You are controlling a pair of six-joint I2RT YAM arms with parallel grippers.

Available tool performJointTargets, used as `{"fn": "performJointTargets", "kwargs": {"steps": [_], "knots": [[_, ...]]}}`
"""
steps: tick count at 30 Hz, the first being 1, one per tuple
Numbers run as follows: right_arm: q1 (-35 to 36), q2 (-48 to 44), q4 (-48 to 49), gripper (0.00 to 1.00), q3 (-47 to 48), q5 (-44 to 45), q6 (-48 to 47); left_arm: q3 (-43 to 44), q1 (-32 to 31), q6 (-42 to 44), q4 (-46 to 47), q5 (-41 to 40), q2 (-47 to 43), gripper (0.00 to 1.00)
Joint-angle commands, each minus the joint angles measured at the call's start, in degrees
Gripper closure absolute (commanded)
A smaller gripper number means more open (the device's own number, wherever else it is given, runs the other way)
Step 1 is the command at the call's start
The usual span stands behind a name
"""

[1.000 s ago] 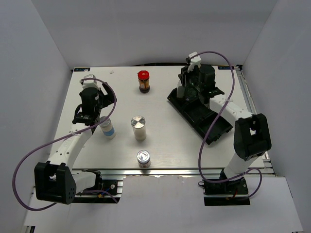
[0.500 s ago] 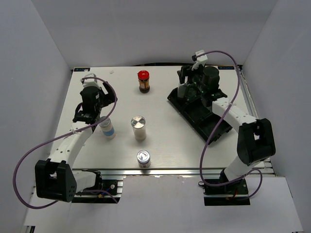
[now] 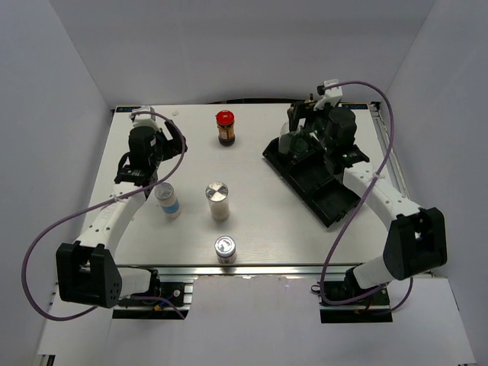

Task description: Organize the condiment bottles

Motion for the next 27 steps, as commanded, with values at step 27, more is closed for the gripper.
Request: {"fn": "performJointTargets", "kwargs": {"steps": [27], "knots": [[-0.4,-30.8,-11.8,0.11,-23.0,20.4,13.0,53.9,-11.6,20.2,-17.1,4.5,49.6,0.02]]}}
